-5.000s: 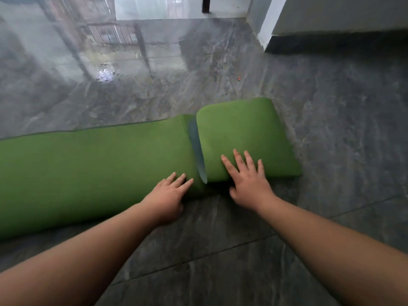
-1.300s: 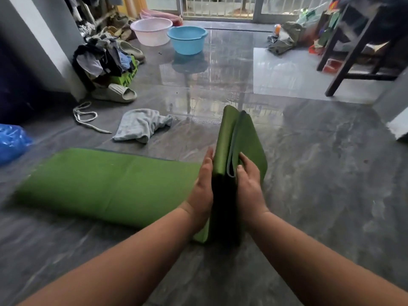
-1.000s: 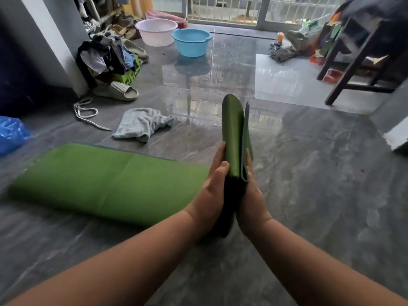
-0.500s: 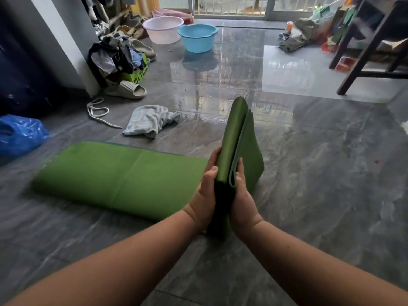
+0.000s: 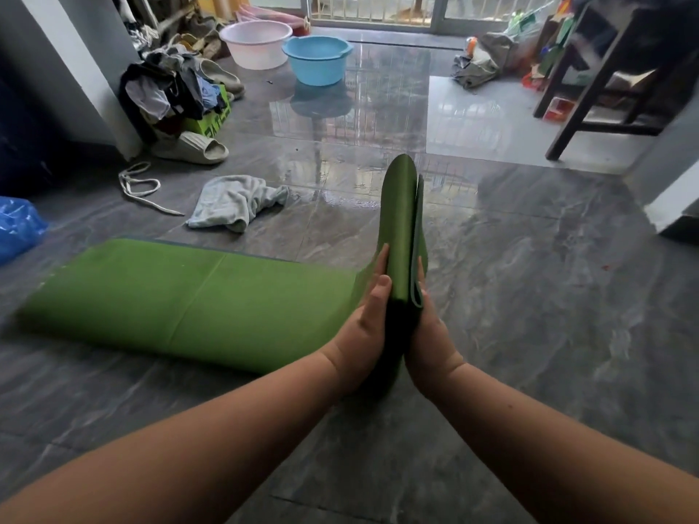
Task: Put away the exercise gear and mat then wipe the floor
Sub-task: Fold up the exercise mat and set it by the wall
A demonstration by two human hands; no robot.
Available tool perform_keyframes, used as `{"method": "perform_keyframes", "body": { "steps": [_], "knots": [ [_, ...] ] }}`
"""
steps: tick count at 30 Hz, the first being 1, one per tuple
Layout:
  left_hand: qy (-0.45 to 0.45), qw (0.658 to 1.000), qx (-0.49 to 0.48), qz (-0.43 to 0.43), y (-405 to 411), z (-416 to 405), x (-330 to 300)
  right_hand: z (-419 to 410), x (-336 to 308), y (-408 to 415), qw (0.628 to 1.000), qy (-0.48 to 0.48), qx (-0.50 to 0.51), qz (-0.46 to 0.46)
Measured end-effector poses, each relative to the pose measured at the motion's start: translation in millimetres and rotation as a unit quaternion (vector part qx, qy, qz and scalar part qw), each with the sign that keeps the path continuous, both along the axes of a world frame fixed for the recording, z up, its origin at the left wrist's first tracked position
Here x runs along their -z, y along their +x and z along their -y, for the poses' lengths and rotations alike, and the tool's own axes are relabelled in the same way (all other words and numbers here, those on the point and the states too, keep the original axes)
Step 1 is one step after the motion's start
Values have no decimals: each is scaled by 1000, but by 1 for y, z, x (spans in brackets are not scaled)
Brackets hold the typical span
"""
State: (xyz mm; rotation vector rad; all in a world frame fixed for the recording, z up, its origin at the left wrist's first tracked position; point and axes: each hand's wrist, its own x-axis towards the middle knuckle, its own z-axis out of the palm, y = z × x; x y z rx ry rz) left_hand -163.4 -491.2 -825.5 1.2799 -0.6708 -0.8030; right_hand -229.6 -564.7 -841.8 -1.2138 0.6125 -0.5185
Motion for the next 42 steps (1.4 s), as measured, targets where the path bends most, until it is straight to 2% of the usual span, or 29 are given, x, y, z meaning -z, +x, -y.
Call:
{"method": "perform_keyframes", "body": {
  "steps": [2,3,5,6,7,8,9,10,12,13,15,17,19,20,21,22,23,24,25,26,27,28,29,30,31,35,36,39,42],
  "knots": [
    [1,1000,0,9,-16,16,-3,12,-6,-12,999,-7,49,-22],
    [-1,1000,1,6,-25,23,-3,20,-4,-19,997,41,63,-4],
    [-1,1000,15,-8,-42,39,-6,37,-2,-36,996,38,79,-2],
    [3,1000,22,-5,-51,48,-6,43,-3,-47,996,6,85,-32],
    [7,1000,23,0,-59,55,-8,52,-1,-61,998,-21,48,-42],
    [9,1000,28,2,-66,62,-8,56,4,-63,997,32,34,-58],
    [11,999,34,6,-76,69,-8,62,5,-78,996,72,47,-35],
    [6,999,41,4,-83,74,-7,66,4,-86,994,-10,68,-80],
    [3,998,55,9,-96,84,-5,76,3,-103,988,-92,101,-75],
    [8,998,58,12,-103,88,-6,82,-2,-109,993,-34,101,-47],
    [19,997,74,-10,-112,96,-4,85,-13,-117,994,0,113,4],
    [17,997,76,-27,-116,95,-11,89,-16,-118,988,32,153,-9],
    [28,997,67,-8,-116,100,-3,78,-33,-119,987,45,152,-33],
    [55,997,57,10,-113,100,5,67,-46,-116,990,52,126,-21],
    [88,995,46,8,-114,105,24,61,-41,-111,988,97,121,12],
    [77,996,46,-6,-111,103,62,39,-80,-105,986,77,147,4],
    [73,996,48,-23,-108,96,69,33,-87,-97,986,63,153,-12],
    [87,996,22,1,-109,78,34,46,-46,-83,990,18,142,8],
    [52,998,25,19,-102,64,7,42,-34,-77,990,-23,134,-32],
    [45,997,32,55,-95,52,-7,35,-22,-75,992,-101,72,-24],
    [30,999,26,27,-78,46,-19,42,11,-68,988,-132,75,-38],
    [34,999,6,1,-71,43,-34,47,39,-61,985,-125,97,-65],
    [51,998,13,-19,-54,32,-33,50,67,-45,992,-80,93,-30],
    [27,1000,-7,-1,-40,20,-35,41,57,-28,996,-44,73,-13],
    [48,998,-48,-11,-23,15,-22,20,15,-14,995,-51,77,-34],
    [112,987,-106,-48,39,-24,-6,-21,6,17,972,-205,42,-105],
    [117,986,-120,-24,51,-34,-6,-30,15,25,962,-233,22,-139],
    [188,960,-151,144,88,-67,15,-55,43,42,923,-333,-48,-188],
    [238,932,-142,235,118,-98,41,-75,67,59,874,-408,-104,-242]
  ]
}}
